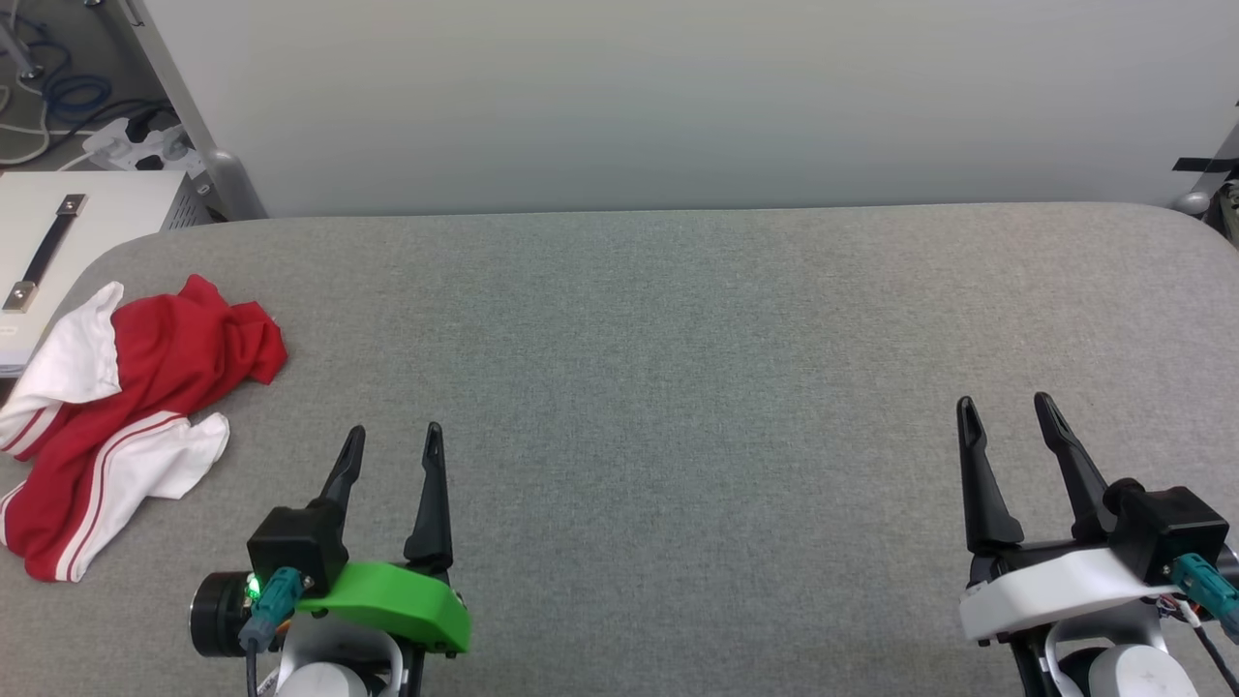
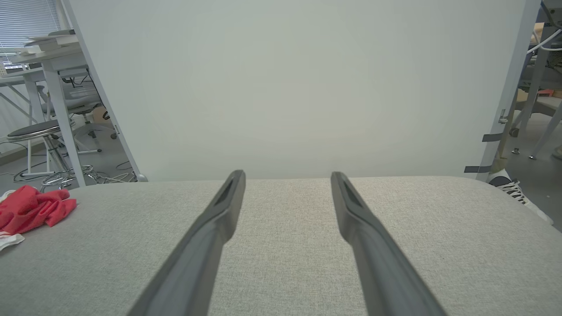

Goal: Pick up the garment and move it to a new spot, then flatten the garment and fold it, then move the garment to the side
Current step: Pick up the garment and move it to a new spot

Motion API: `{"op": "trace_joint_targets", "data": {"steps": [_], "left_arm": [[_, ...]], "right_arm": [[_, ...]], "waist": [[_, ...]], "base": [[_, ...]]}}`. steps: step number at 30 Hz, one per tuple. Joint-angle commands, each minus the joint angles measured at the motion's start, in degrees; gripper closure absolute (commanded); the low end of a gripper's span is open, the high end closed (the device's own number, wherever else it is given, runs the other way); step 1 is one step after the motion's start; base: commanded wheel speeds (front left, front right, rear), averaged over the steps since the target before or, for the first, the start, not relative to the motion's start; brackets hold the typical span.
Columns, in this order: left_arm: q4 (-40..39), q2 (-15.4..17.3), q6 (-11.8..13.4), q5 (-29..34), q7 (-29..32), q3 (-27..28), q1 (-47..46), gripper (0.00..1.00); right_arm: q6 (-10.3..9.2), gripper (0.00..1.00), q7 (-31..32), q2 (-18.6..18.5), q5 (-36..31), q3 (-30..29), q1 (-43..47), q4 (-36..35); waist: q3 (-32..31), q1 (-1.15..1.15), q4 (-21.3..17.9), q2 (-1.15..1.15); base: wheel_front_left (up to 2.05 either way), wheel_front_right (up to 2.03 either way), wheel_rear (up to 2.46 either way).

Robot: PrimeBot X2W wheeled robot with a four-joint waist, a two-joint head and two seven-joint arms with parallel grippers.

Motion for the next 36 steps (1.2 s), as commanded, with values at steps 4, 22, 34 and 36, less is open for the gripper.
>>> {"op": "trace_joint_targets", "data": {"steps": [4, 22, 34, 36], "left_arm": [[0.8, -0.3, -0.5, -1.0, -1.0, -0.7, 1.0, 0.00], [3.1, -0.3, -0.8, -3.2, -3.2, -1.8, 0.6, 0.00], [3.8, -0.3, -1.0, -4.1, -4.7, -2.5, 0.5, 0.00], [3.8, -0.4, -1.0, -4.3, -5.0, -2.5, 0.5, 0.00]], "right_arm": [[-0.05, 0.00, -1.0, 0.1, -0.3, 0.2, 0.8, 1.8], [-0.07, 0.00, -3.3, 0.1, 0.9, 0.4, 0.1, 3.8], [-0.07, 0.00, -4.8, 0.1, 2.2, 0.5, 0.5, 3.3], [-0.07, 0.00, -5.0, 0.1, 2.4, 0.8, 0.6, 3.3]], "waist": [[-0.1, 0.00, 0.1, 0.00], [0.7, 0.00, 0.3, 0.00], [0.8, 0.00, 2.7, 0.00], [0.9, 0.00, 3.9, 0.00]], "base": [[0.00, 0.00, 0.00], [0.00, 0.00, 0.00], [0.00, 0.00, 0.00], [0.00, 0.00, 0.00]]}}
